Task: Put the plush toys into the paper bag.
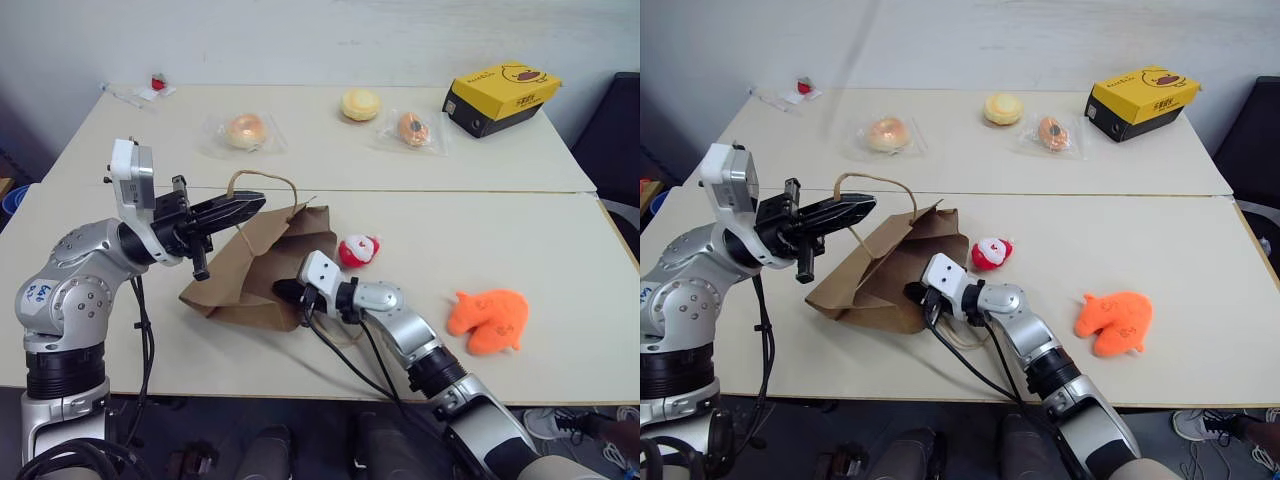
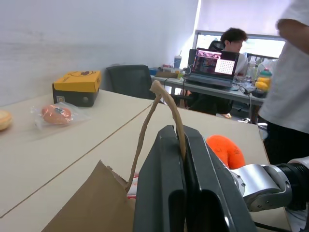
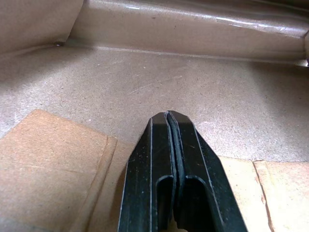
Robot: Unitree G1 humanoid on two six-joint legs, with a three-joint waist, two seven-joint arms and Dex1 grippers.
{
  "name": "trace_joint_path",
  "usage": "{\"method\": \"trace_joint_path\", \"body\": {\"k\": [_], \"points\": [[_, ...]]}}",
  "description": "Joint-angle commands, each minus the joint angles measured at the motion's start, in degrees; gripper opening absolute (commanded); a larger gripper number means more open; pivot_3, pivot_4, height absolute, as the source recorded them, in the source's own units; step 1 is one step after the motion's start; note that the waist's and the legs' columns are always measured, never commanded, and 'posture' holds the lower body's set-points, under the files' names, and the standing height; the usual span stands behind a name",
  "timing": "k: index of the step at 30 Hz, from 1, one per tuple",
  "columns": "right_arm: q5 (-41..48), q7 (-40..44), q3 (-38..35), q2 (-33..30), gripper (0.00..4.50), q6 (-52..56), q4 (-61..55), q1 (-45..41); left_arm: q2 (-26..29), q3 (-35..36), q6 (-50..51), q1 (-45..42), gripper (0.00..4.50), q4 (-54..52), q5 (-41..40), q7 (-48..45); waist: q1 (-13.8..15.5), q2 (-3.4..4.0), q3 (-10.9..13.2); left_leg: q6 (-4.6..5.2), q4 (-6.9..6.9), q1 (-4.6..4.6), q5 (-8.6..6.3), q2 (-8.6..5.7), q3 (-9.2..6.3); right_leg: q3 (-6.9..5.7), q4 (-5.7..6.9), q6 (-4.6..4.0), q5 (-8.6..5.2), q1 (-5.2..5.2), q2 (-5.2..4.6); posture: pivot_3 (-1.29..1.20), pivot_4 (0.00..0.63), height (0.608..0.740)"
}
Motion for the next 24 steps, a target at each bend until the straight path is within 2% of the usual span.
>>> {"method": "trace_joint_path", "body": {"k": [1, 4, 9, 12, 17, 21, 24], "points": [[-1.2, 0.1, 0.0, -0.6, 0.03, 3.7, 0.3, 1.1, 1.1, 2.4, 0.0, -0.7, 0.0, -1.9, -1.9, 0.9, 0.0, 0.0, 0.0, 0.0, 0.0, 0.0, 0.0, 0.0, 0.0, 0.0, 0.0, 0.0, 0.0, 0.0, 0.0, 0.0, 0.15, 0.74], [-0.6, 0.7, -0.3, -0.6, 0.03, 5.2, -2.3, 0.8, 0.5, 3.7, 1.3, 0.4, 0.0, -3.2, -4.4, 2.6, 0.0, 0.0, 0.0, 0.0, -0.02, -0.01, 0.0, 0.0, -0.01, 0.0, 0.0, 0.0, 0.0, -0.01, 0.0, 0.0, 0.15, 0.74], [4.8, 3.0, -3.2, 1.6, 0.03, 4.8, -8.4, 1.2, 0.5, 2.2, 0.6, 2.4, 0.0, -4.8, -3.7, 2.3, 0.0, 0.01, 0.0, 0.0, -0.06, -0.05, 0.0, 0.0, -0.02, 0.0, -0.01, 0.0, 0.0, -0.05, 0.0, 0.0, 0.15, 0.74], [6.8, 3.8, -4.3, 0.9, 0.56, 7.1, -12.9, 1.4, 0.0, 1.2, 0.4, 3.1, 0.0, -5.8, -3.6, 2.3, 0.0, 0.02, 0.0, -0.01, -0.08, -0.11, 0.0, 0.01, -0.03, -0.01, -0.01, 0.0, 0.0, -0.11, 0.0, 0.0, 0.15, 0.74], [10.4, 6.3, -7.1, -2.1, 2.27, 8.2, -19.8, 2.1, 0.5, 0.0, 0.6, 4.1, 0.0, -7.2, -3.4, 1.4, 0.0, 0.03, 0.0, -0.01, -0.11, -0.1, 0.0, 0.0, -0.02, -0.01, -0.03, 0.0, 0.0, -0.1, 0.0, 0.0, 0.15, 0.74], [18.0, 11.6, -13.0, -10.8, 3.58, 13.3, -31.0, 5.3, 1.2, -0.5, 1.6, 4.7, 0.0, -8.5, -4.4, 1.1, 0.5, 0.04, 0.0, 0.0, -0.12, -0.15, -0.01, 0.0, -0.05, 0.0, -0.1, 0.0, 0.0, -0.09, -0.01, 0.0, 0.15, 0.74], [25.0, 17.0, -18.9, -19.0, 4.49, 14.7, -39.1, 12.0, 0.9, -1.4, 1.4, 4.7, 0.0, -8.4, -3.9, 0.7, 1.1, 0.04, 0.0, 0.04, -0.14, -0.17, -0.03, -0.02, -0.12, -0.01, -0.44, 0.0, 0.0, 0.05, -0.01, 0.0, 0.15, 0.74]]}}
